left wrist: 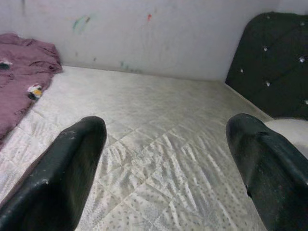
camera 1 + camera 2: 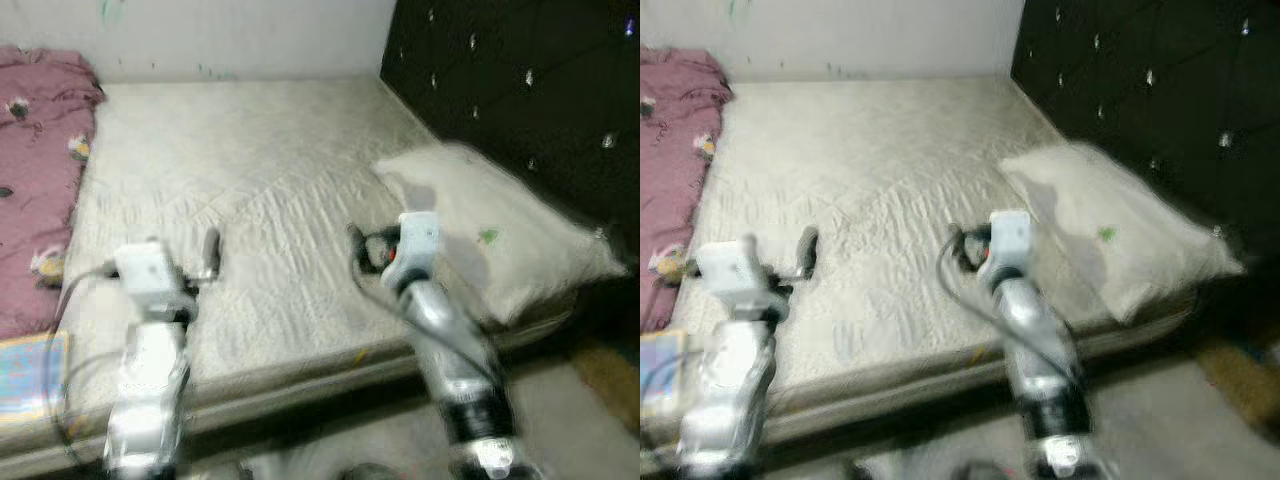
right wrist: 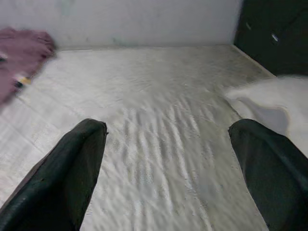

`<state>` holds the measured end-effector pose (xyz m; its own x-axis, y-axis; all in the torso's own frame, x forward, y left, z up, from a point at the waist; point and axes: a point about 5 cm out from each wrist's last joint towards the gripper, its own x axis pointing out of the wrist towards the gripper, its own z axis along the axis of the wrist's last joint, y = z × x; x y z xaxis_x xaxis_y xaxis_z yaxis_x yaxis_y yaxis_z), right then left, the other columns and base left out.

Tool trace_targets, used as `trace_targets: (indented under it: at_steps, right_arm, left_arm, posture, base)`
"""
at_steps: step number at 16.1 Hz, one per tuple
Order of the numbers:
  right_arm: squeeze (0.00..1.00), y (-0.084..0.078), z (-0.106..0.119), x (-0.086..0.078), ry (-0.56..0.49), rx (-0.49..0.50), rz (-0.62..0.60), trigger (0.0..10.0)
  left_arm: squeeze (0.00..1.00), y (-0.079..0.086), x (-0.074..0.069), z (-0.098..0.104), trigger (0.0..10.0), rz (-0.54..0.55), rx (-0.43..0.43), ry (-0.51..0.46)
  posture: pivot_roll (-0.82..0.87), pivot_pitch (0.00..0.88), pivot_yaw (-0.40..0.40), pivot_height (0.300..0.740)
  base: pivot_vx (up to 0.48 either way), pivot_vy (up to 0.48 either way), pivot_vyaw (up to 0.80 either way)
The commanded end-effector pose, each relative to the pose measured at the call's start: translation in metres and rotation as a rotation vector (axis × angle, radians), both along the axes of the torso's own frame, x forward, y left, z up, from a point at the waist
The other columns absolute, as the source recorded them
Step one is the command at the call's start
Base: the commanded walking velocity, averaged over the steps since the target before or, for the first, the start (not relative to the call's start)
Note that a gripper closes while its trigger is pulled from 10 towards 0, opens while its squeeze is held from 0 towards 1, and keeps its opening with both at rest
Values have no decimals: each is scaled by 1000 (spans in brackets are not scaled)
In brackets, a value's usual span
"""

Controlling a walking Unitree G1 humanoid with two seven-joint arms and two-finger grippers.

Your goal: Clean up the room

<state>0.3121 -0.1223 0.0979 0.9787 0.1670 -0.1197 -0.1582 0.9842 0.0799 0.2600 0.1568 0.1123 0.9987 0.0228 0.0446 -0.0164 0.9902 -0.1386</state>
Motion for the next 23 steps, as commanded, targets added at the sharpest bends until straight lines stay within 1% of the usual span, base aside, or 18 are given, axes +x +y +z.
trace_targets:
  at_steps: [1,12,15,23]
  right_arm:
    - [0,3,5,2,-14,5,2,10000]
    - [0,4,4,2,-8,-5,6,10000]
    - [0,6,8,2,-34,-19,25,10000]
    - [0,5,6,2,-25,-21,21,10000]
  left_arm:
    - [0,5,0,1,10000,9,18,-4]
    - [0,5,-1,0,10000,10,17,4]
    - [0,5,-1,0,10000,11,17,3]
    - [0,5,-1,0,10000,22,21,6]
  posture:
    - [-22,0,-62,740]
    - [-26,0,-64,740]
    - [-26,0,-64,740]
    - [-27,0,-66,740]
  base:
    - [0,446,0]
    - [0,446,0]
    - [0,446,0]
    - [0,449,0]
